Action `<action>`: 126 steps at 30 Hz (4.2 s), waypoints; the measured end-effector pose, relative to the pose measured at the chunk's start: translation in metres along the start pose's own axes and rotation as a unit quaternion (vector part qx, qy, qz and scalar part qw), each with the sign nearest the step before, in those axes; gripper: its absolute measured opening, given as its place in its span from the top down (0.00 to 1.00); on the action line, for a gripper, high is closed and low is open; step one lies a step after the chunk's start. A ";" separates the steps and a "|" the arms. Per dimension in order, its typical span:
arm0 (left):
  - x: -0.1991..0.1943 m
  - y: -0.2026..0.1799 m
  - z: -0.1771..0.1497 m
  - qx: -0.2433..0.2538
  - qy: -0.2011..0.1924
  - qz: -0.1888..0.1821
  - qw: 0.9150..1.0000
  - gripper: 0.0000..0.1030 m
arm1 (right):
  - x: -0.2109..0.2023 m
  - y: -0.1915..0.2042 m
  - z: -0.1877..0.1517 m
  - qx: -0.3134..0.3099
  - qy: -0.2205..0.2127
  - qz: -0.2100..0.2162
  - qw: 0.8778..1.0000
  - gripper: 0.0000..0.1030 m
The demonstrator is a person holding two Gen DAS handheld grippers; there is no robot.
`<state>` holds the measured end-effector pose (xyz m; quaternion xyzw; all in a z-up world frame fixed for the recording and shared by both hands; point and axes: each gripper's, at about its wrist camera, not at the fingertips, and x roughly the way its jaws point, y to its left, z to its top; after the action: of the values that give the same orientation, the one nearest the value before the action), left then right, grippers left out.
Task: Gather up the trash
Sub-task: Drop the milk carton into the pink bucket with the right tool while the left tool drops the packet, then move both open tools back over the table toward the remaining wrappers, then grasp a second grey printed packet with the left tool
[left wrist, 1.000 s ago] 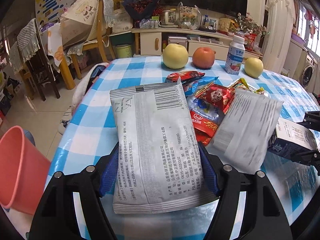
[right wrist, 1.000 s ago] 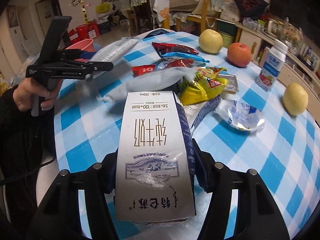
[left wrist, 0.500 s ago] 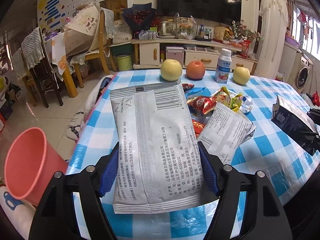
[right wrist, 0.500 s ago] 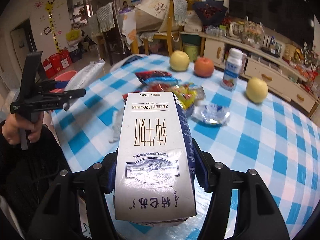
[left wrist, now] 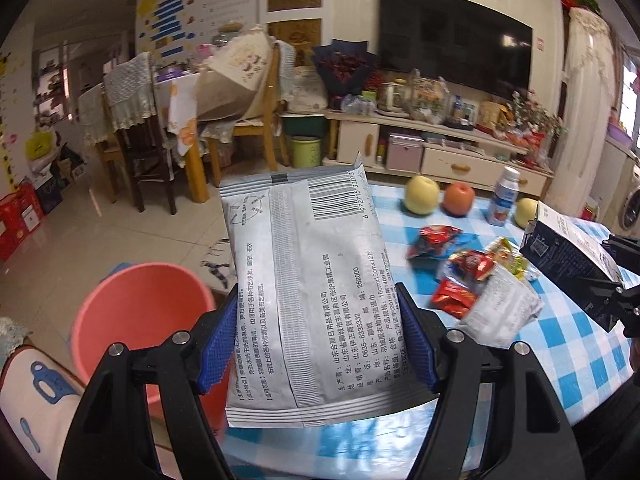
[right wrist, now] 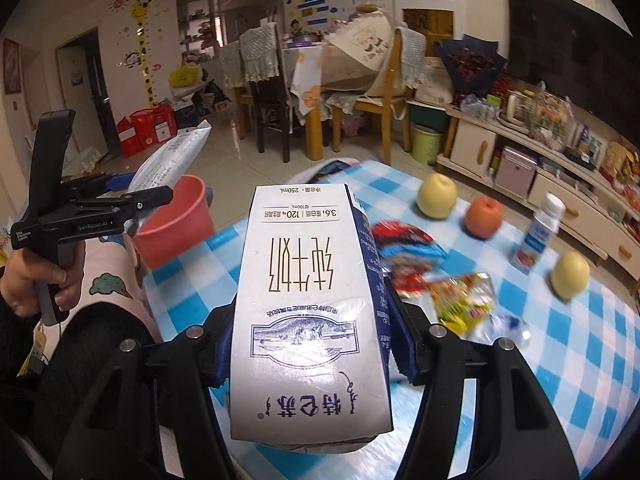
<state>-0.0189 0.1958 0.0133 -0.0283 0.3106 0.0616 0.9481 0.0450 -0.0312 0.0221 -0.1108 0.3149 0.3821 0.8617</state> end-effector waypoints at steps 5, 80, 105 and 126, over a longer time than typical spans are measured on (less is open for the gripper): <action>-0.007 0.069 0.001 -0.035 0.006 0.037 0.999 0.30 | 0.040 0.046 0.052 -0.030 -0.006 0.043 0.999 0.40; 0.073 -0.030 -0.006 0.049 0.061 -0.069 0.995 0.13 | 0.008 -0.042 -0.088 0.148 0.000 -0.155 0.977 0.12; 0.149 -0.233 -0.064 0.186 0.101 -0.177 0.961 0.13 | -0.014 -0.118 -0.168 0.192 0.005 -0.175 0.966 0.11; 0.126 -0.238 -0.065 0.225 0.072 -0.195 0.952 0.70 | 0.015 -0.141 -0.152 0.195 0.034 -0.162 0.967 0.11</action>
<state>0.0757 -0.0334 -0.1101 0.1216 0.3725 -0.1988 0.8983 0.0854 -0.1848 -0.1126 -0.0035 0.3904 0.1652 0.9057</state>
